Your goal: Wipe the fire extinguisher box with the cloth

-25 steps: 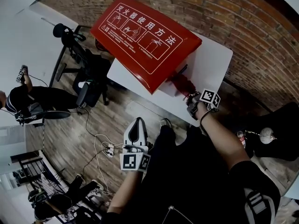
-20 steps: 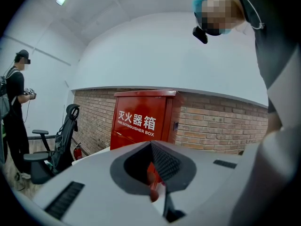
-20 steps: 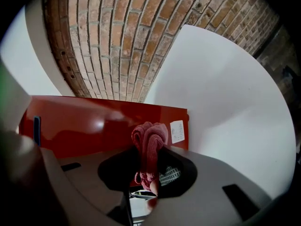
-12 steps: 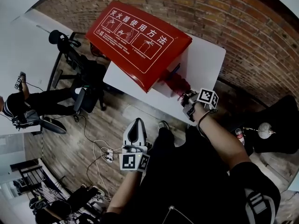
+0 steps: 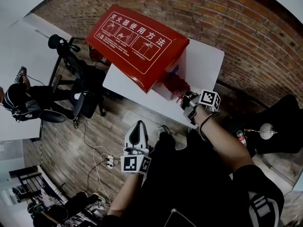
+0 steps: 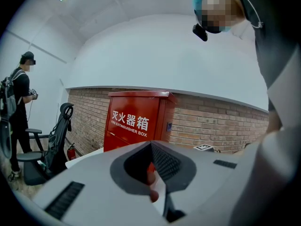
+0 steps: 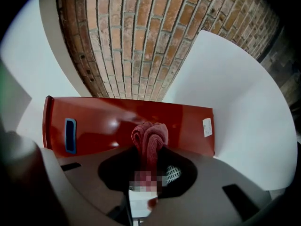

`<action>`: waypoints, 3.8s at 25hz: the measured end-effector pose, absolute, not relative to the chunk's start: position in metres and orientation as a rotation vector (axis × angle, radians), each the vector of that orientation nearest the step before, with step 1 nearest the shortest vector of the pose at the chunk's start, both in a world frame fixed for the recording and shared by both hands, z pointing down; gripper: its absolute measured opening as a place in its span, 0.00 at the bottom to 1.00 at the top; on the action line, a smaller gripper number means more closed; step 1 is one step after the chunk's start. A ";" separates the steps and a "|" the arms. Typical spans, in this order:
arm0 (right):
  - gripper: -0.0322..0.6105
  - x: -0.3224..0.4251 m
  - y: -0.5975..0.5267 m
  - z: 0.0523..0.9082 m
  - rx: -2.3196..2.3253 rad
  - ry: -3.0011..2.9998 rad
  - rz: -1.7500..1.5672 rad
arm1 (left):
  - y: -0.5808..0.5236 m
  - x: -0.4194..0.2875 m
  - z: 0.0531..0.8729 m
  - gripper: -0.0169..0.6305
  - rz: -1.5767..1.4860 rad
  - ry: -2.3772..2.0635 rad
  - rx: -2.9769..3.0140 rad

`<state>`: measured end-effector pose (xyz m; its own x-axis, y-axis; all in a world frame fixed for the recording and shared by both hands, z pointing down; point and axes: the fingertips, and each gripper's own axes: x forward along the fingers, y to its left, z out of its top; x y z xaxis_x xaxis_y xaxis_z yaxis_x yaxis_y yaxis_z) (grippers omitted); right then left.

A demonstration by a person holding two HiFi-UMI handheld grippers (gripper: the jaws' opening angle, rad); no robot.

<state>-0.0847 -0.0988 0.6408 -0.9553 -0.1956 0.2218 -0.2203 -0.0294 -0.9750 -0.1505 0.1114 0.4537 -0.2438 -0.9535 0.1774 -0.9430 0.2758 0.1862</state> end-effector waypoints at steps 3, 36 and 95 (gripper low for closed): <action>0.21 -0.085 -0.098 0.624 0.436 -2.195 2.211 | 0.111 -0.151 0.454 0.07 -0.059 -2.289 1.754; 0.21 -0.086 -0.092 0.482 0.221 -2.377 2.210 | 0.100 -0.157 0.458 0.07 -0.074 -2.204 1.827; 0.21 -0.106 -0.043 0.405 0.092 -2.488 2.219 | 0.020 -0.212 0.462 0.07 -0.076 -1.970 2.071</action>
<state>-0.1055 -0.0430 0.4049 -0.9799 -0.1686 -0.1068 0.0868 0.1215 -0.9888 -0.2117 0.0202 0.4622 0.0679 -0.9857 0.1543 -0.9710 -0.0297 0.2373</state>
